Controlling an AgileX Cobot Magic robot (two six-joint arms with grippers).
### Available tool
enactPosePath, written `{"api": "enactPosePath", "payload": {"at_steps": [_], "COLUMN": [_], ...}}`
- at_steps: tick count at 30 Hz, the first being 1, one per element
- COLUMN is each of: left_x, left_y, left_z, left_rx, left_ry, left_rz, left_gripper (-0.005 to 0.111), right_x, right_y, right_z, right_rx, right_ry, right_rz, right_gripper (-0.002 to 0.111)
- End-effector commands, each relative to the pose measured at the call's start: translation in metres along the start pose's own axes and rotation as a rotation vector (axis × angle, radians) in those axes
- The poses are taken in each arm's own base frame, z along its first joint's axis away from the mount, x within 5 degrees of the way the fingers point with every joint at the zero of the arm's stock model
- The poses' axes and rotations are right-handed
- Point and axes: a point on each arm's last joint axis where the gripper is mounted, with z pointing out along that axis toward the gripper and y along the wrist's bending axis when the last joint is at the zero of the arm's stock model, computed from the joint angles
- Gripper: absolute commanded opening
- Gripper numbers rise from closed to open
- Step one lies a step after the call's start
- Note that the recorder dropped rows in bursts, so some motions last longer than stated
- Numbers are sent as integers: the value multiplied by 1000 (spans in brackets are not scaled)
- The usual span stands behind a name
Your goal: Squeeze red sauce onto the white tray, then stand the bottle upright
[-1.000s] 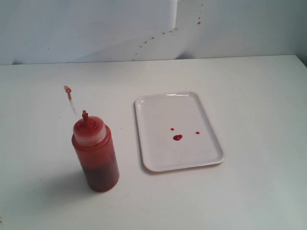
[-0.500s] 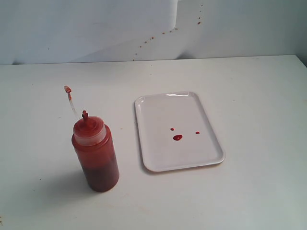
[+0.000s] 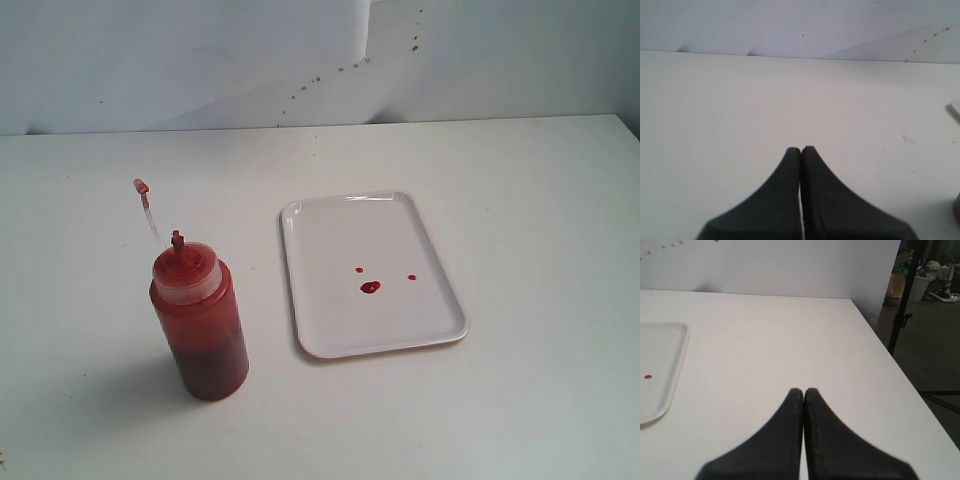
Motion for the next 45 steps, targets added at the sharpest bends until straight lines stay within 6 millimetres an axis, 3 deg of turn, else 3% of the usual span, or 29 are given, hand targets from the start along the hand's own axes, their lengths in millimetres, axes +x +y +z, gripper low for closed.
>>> {"api": "enactPosePath", "payload": {"at_steps": [1, 7, 45], "left_x": [0, 0, 0], "left_y": [0, 0, 0], "left_z": [0, 0, 0], "left_rx": [-3, -3, -1], "left_ry": [-14, -14, -14], "left_rz": [-1, -1, 0], "left_gripper": [0, 0, 0], "right_x": [1, 0, 1], "right_y": [1, 5, 6], "right_z": [0, 0, 0], "right_rx": [-19, -96, -97], "right_ry": [-3, -10, -1], "right_rz": [-3, 2, 9], "right_gripper": [0, 0, 0]}}
